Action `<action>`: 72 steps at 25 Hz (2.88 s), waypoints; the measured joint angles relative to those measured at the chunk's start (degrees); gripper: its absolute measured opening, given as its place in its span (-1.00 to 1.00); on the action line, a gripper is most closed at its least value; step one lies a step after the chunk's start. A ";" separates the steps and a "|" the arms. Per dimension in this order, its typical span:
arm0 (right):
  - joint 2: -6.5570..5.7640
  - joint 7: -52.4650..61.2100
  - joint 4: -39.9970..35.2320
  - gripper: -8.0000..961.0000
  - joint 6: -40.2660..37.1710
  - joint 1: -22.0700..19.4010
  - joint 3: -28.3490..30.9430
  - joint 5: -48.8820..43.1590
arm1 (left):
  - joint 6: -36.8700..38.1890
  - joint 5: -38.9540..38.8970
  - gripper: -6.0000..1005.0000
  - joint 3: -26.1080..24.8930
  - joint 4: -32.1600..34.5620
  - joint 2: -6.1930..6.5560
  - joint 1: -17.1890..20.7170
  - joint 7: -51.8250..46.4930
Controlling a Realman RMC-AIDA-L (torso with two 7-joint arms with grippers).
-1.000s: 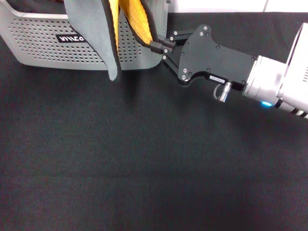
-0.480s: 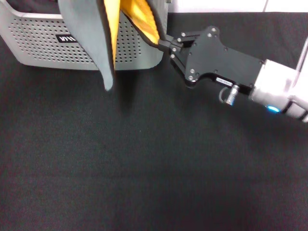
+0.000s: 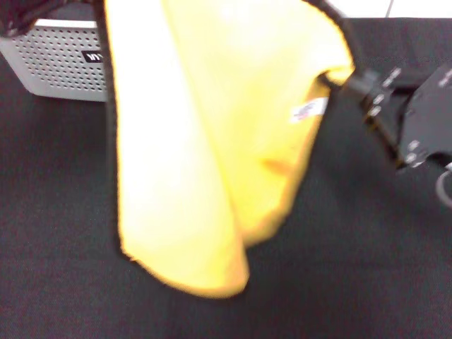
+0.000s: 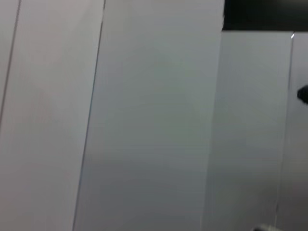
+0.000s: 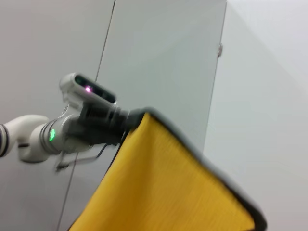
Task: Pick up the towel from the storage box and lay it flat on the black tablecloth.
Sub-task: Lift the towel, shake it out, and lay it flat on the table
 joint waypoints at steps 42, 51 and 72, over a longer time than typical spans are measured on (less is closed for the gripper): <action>1.32 31.92 10.32 -0.79 15.96 5.09 25.22 -25.81 | 1.13 23.47 -0.72 -2.46 -32.02 5.52 -4.44 13.03; 0.82 26.62 24.13 -0.76 4.33 17.13 25.33 -27.60 | -14.65 35.83 -0.71 -4.39 -36.04 4.18 -11.22 14.72; 1.80 29.12 32.25 -0.68 -12.57 27.64 25.14 -34.80 | -28.21 45.49 -0.68 -3.73 -36.68 1.21 -14.99 14.20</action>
